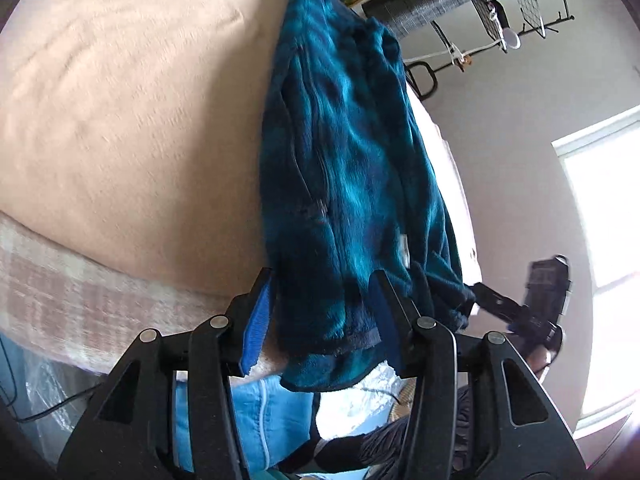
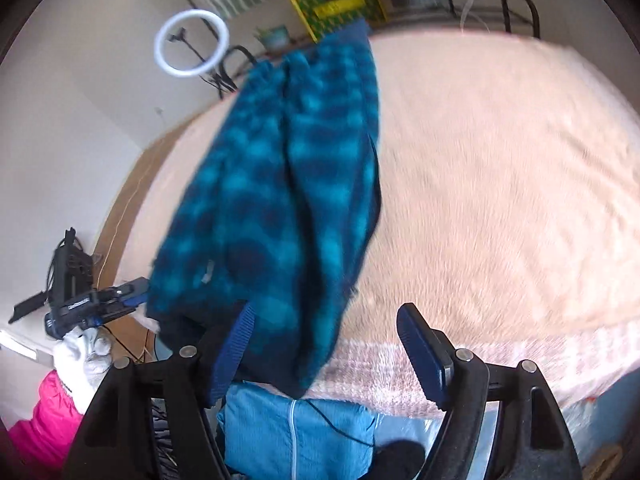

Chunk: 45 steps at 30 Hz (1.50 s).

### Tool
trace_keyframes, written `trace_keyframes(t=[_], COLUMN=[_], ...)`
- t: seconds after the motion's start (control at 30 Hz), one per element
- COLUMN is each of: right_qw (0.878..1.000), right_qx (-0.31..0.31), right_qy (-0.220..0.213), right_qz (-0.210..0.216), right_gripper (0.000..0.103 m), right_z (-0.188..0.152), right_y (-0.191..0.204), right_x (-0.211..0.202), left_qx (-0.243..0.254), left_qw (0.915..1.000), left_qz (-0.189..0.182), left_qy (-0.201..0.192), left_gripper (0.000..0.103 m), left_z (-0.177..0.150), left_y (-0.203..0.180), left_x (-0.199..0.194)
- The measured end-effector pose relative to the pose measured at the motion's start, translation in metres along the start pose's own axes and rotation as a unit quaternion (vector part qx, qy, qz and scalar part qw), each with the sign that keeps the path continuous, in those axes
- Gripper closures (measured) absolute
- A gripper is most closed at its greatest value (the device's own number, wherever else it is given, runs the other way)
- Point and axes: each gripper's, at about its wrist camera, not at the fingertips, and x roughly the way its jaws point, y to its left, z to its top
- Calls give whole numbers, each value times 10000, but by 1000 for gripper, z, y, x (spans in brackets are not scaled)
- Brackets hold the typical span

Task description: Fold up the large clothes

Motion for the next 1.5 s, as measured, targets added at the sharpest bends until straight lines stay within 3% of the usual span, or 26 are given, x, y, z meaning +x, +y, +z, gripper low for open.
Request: trace_keyframes(t=[0.13,0.33,0.37,0.47,0.53,0.67,0.8,0.87,0.9,0.93,0.97,1.03,1.1,1.17,1.33,1.5], right_qw=[9979,9918,9908,9891,9874,9849,9892,9899,9890,9876,9867,9866,9832,9800,9706,9652], right_qx=[200,96,69,51,42,-162,-237,-143,-80,12,110,257,284,297,456,560], right_qy=[203,463,541,581,423,72,317,461,484,501,534,565,645,632,319,-38], right_qz=[585,1190,1238,1349,1527,1721,1409,1336,1396,1491,1529,1508,1684,1862,2343,2555], right_gripper=[36,48,61,82,86,88,88,88,88,82,69,53,68,81,86,87], right_z=[-14,-28,-31,-33,-30,-27,-33,-38,-39,-38,-37,-35,-35,-33,-21,-1], right_y=[-8,0,1,3,6,17,16,11,9,6,3,-4,-4,0,1,4], right_x=[15,30,35,38,26,-1,15,26,28,30,31,31,35,35,15,-8], left_qx=[131,186,210,360,371,460,442,301,203,145,168,369,467,424,355,225], left_qw=[9999,9997,9997,9990,9978,9966,9987,9994,9998,9999,9998,9993,9989,9988,9967,9940], left_qz=[-84,-121,-121,-226,-456,-527,-202,-18,9,-36,-54,-6,-63,-258,-688,-970], left_qy=[12,38,29,-119,-296,-429,-173,-142,-91,-24,9,30,25,-32,-251,-453], left_gripper=[54,77,80,87,90,90,90,86,73,69,69,71,82,85,86,87], left_z=[-8,-8,-7,-4,-2,-3,-10,-13,-13,-14,-16,-17,-15,-7,16,46], left_y=[-5,-7,-8,-17,-27,-32,-20,-11,-7,-5,-6,-12,-20,-28,-49,-65], left_x=[7,8,6,-8,-23,-34,-15,-9,-6,-4,-3,-4,-5,-13,-32,-38])
